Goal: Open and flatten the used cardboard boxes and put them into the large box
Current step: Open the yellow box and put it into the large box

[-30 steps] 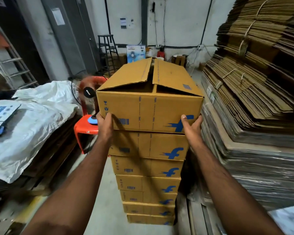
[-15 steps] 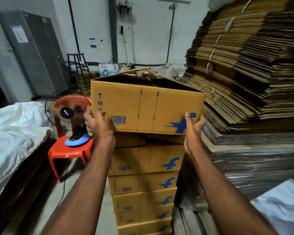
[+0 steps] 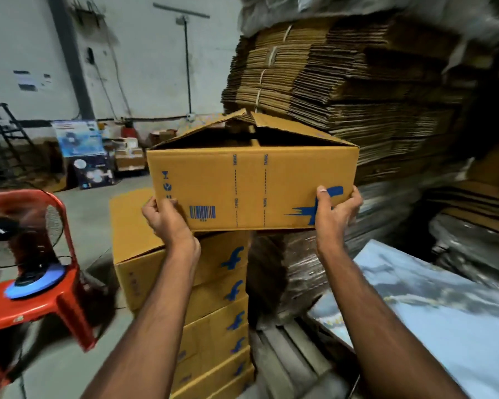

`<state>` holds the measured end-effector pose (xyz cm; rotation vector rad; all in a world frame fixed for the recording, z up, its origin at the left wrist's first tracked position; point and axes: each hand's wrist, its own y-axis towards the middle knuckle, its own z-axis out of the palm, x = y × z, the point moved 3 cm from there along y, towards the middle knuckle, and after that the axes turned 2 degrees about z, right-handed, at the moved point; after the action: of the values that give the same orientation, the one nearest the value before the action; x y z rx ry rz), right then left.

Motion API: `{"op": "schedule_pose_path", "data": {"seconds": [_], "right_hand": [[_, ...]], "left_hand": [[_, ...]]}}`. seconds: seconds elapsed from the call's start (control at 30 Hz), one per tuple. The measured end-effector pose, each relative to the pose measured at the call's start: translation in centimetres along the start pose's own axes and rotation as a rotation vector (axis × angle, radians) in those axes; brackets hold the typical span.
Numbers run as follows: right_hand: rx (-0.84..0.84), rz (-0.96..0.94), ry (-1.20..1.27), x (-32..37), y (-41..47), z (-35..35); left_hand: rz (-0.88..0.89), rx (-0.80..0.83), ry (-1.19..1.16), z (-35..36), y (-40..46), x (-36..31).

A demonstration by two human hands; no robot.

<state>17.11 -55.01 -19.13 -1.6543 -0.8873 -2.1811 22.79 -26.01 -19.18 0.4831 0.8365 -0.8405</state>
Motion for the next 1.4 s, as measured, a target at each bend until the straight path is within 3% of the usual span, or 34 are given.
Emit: {"op": "schedule_pose_path", "data": {"seconds": [0.23,0.53,0.67,1.0,1.13,1.4], "right_hand": [[-0.196,-0.049,-0.178,2.5,1.2,-13.2],[-0.373,0.028,-0.251,3.6,2.1,-33.4],[-0.499,0.036,-0.273,4.2,2.2,-42.0],[-0.830,0.175,-0.414,1.3,0.7,-58.3],[-0.886,0.280,-0.472,0.0,1.0,-60.9],[-0.997,0.325,-0.542,-2.4,3.7,-62.9]], "left_hand": [[-0.115,-0.098,0.047,3.7,-8.7,4.5],[-0.179,0.069,0.028,9.6,-29.0,5.8],[-0.277,0.225,0.028,12.4,-35.9,8.4],[-0.468,0.711,0.291,18.8,-48.9,20.4],[-0.555,0.887,0.342,20.1,-51.8,24.6],[-0.505,1.059,0.479,24.2,-52.4,29.4]]}}
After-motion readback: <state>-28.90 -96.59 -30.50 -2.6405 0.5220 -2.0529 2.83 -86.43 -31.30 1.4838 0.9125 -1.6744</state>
